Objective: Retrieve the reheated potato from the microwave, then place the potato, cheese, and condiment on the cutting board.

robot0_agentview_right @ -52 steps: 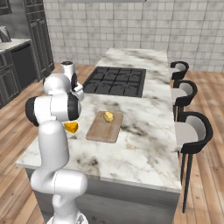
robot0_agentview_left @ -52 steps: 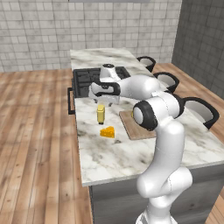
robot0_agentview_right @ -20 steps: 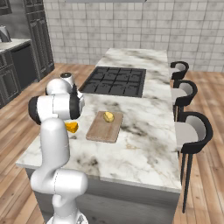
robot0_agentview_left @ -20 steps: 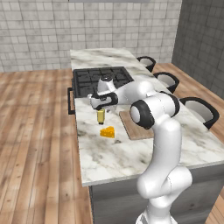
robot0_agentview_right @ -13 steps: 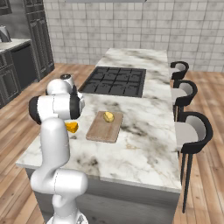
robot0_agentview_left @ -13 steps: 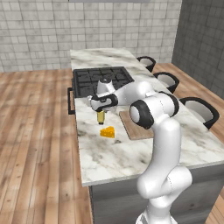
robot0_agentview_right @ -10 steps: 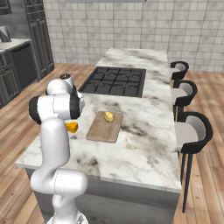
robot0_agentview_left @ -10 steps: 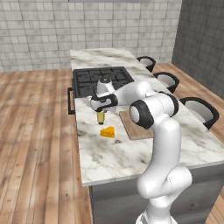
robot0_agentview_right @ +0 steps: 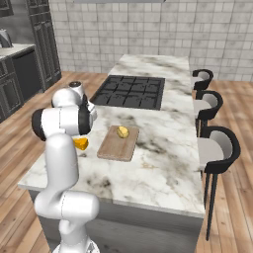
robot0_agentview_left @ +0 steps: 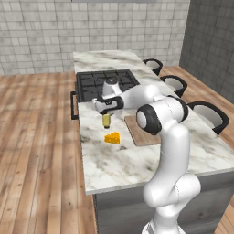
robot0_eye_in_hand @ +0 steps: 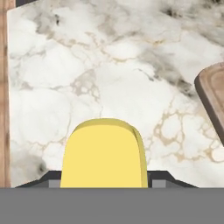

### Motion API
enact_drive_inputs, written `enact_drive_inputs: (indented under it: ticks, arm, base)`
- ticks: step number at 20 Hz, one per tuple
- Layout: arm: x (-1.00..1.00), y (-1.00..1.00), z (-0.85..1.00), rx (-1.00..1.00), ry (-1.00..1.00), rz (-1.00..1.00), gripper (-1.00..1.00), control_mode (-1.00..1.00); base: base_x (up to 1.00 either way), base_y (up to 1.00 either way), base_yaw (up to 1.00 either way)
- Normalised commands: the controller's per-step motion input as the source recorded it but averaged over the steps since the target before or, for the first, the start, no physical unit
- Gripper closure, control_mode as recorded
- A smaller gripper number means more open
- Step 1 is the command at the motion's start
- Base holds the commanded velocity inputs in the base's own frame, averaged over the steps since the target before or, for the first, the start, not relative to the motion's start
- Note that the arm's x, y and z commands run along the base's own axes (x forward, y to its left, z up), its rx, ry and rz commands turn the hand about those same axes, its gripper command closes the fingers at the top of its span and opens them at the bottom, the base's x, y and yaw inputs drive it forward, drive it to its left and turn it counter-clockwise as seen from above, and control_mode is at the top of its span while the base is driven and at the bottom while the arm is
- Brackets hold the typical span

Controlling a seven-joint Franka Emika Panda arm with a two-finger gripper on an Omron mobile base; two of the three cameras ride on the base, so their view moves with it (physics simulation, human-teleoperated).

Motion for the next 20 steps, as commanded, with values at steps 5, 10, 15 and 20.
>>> enact_drive_inputs:
  ticks: [5,10,15,20]
  arm:
    - [-0.03,-0.28,0.39,0.00,0.03,0.07,1.00,-1.00]
    - [-0.15,-0.46,0.34,0.00,0.05,0.06,1.00,-1.00]
    - [-0.22,-0.50,0.16,0.00,0.01,0.08,1.00,-1.00]
    - [-0.29,-0.49,0.01,0.00,0.00,0.08,1.00,-1.00]
  base:
    - [0.00,0.00,0.00]
    - [0.00,0.00,0.00]
    - [0.00,0.00,0.00]
    - [0.00,0.00,0.00]
